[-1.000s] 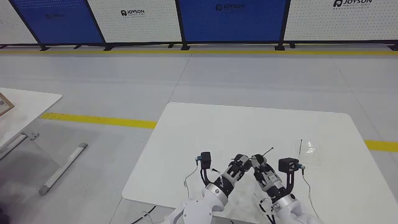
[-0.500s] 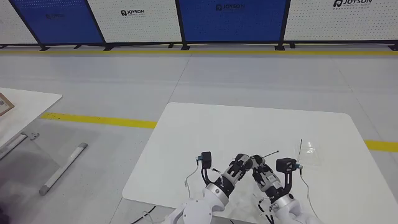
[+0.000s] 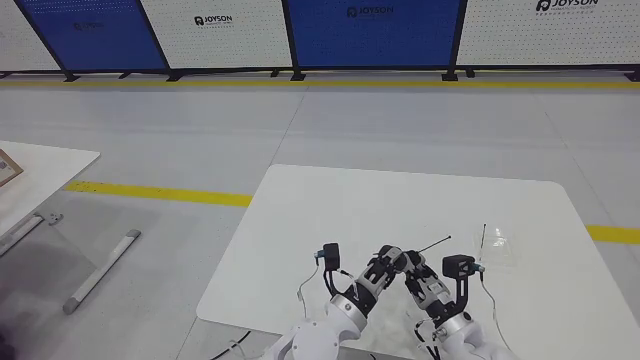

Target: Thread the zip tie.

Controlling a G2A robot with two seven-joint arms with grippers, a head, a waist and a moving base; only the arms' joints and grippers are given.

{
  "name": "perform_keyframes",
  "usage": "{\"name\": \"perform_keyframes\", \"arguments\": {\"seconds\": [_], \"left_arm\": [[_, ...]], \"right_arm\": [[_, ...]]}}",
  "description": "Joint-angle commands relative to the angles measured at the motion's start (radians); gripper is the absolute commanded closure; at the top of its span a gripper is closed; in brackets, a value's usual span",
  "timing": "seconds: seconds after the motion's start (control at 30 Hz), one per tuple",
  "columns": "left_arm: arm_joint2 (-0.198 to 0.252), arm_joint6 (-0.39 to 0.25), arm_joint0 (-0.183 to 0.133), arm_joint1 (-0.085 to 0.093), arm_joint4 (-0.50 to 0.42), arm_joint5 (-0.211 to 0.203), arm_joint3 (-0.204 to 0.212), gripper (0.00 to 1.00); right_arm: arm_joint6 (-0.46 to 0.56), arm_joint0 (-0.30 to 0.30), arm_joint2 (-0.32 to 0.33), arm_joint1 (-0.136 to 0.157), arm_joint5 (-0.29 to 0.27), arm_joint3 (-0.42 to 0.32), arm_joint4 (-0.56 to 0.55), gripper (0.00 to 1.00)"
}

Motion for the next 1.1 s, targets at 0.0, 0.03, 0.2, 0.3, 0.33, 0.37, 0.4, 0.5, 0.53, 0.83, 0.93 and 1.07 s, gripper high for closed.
{"name": "perform_keyframes", "arguments": {"seconds": [0.0, 0.03, 0.2, 0.3, 0.33, 0.37, 0.4, 0.5, 0.53, 0.83, 0.93, 1.07], "left_arm": [[-0.002, 0.008, 0.000, 0.000, 0.006, 0.003, 0.005, 1.00], [-0.002, 0.011, -0.002, 0.000, 0.009, 0.006, 0.008, 1.00], [-0.001, 0.021, -0.009, -0.002, 0.001, 0.012, 0.020, 1.00], [0.000, 0.023, -0.011, -0.002, 0.000, 0.014, 0.021, 1.00], [0.000, 0.023, -0.012, -0.002, 0.001, 0.014, 0.022, 1.00], [0.000, 0.022, -0.012, -0.002, 0.001, 0.015, 0.022, 1.00], [0.000, 0.021, -0.012, -0.002, 0.001, 0.016, 0.022, 1.00], [0.002, 0.019, -0.014, -0.003, 0.003, 0.017, 0.024, 1.00], [0.003, 0.019, -0.014, -0.003, 0.005, 0.018, 0.025, 1.00], [0.002, 0.017, -0.012, -0.002, 0.012, 0.025, 0.024, 1.00], [0.002, 0.016, -0.011, -0.001, 0.016, 0.028, 0.024, 1.00], [0.005, 0.016, -0.013, -0.002, 0.018, 0.032, 0.027, 1.00]], "right_arm": [[-0.006, -0.002, 0.002, 0.000, -0.006, -0.002, 0.013, 1.00], [-0.008, -0.004, 0.005, 0.000, -0.010, -0.003, 0.019, 0.92], [-0.007, -0.013, 0.023, 0.004, -0.017, -0.008, 0.028, 0.63], [-0.008, -0.018, 0.030, 0.005, -0.017, -0.010, 0.031, 0.64], [-0.008, -0.019, 0.031, 0.006, -0.017, -0.011, 0.031, 0.64], [-0.009, -0.020, 0.031, 0.006, -0.017, -0.012, 0.031, 0.66], [-0.011, -0.021, 0.032, 0.006, -0.017, -0.013, 0.031, 0.69], [-0.013, -0.022, 0.033, 0.006, -0.016, -0.017, 0.031, 0.71], [-0.012, -0.022, 0.033, 0.007, -0.016, -0.019, 0.030, 0.70], [-0.020, -0.022, 0.032, 0.007, -0.016, -0.030, 0.029, 0.73], [-0.018, -0.021, 0.030, 0.007, -0.015, -0.031, 0.027, 0.93], [-0.019, -0.020, 0.026, 0.007, -0.012, -0.031, 0.024, 1.00]]}}
